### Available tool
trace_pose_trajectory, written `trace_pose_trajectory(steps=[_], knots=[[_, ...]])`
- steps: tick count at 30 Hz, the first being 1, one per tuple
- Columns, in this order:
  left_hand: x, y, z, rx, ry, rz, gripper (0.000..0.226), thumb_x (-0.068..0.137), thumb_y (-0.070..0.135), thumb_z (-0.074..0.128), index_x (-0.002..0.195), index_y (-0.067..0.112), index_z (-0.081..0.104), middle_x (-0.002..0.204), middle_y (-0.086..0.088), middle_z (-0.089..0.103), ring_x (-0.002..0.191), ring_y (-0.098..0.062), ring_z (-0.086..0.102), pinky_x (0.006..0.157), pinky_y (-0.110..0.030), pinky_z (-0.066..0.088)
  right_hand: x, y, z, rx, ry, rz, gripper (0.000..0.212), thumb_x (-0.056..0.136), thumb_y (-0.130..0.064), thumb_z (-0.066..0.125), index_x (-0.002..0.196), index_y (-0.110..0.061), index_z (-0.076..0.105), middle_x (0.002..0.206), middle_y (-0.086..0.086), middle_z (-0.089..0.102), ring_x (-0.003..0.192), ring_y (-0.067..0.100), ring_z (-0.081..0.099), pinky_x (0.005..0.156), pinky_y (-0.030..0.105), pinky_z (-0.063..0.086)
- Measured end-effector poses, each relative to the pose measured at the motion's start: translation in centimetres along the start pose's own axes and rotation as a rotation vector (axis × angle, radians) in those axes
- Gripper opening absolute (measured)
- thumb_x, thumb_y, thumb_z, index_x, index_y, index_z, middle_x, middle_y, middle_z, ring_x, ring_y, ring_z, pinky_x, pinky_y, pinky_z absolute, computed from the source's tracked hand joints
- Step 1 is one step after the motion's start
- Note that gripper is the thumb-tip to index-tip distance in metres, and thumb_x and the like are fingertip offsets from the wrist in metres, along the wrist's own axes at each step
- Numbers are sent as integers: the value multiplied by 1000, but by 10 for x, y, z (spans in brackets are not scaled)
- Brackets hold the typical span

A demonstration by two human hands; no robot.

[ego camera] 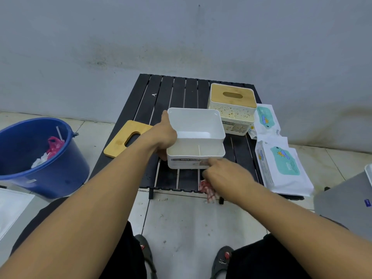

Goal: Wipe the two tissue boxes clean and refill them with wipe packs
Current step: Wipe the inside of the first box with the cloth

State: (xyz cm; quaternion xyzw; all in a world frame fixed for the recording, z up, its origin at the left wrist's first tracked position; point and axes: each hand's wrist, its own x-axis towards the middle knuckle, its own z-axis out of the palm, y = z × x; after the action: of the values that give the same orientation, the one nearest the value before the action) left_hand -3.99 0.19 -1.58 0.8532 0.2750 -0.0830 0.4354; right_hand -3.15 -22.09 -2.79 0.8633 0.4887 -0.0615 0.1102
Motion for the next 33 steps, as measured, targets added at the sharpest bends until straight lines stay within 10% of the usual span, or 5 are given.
trace_pose_trajectory(steps=[7,12,19,26,33], knots=[[-6,1,-4,-32,-2,2,65,102,10,34,157,33,9,119,-12,54,90,-39,69,51,-45,62,-4,52,-6,285,-50,335,35,82,-4,62,103,-29,75,109,1,67,101,23,62,86,40,56],[-17,4,-11,-142,-37,24,45,100,24,27,144,31,36,115,-12,63,87,-36,73,58,-50,65,-19,53,-49,830,179,412,22,78,-5,64,84,-26,66,80,-6,68,72,20,66,62,32,56],[-17,6,-15,-155,-48,31,42,99,16,28,130,23,54,104,-19,72,80,-40,76,56,-44,63,11,-11,-52,603,644,204,32,79,-13,68,109,-19,58,102,3,57,85,22,53,67,33,43],[-7,2,-21,12,9,51,37,94,16,33,119,10,59,112,-18,68,101,-38,67,95,-58,56,32,-63,-44,127,379,82,26,93,-9,56,119,-7,59,113,14,62,99,32,60,72,36,36],[-12,6,-22,-13,-20,50,35,95,8,33,116,1,60,105,-32,70,74,-39,67,77,-57,60,57,-46,-65,288,78,122,22,89,-21,65,82,-19,44,77,0,43,63,16,43,53,28,36]])
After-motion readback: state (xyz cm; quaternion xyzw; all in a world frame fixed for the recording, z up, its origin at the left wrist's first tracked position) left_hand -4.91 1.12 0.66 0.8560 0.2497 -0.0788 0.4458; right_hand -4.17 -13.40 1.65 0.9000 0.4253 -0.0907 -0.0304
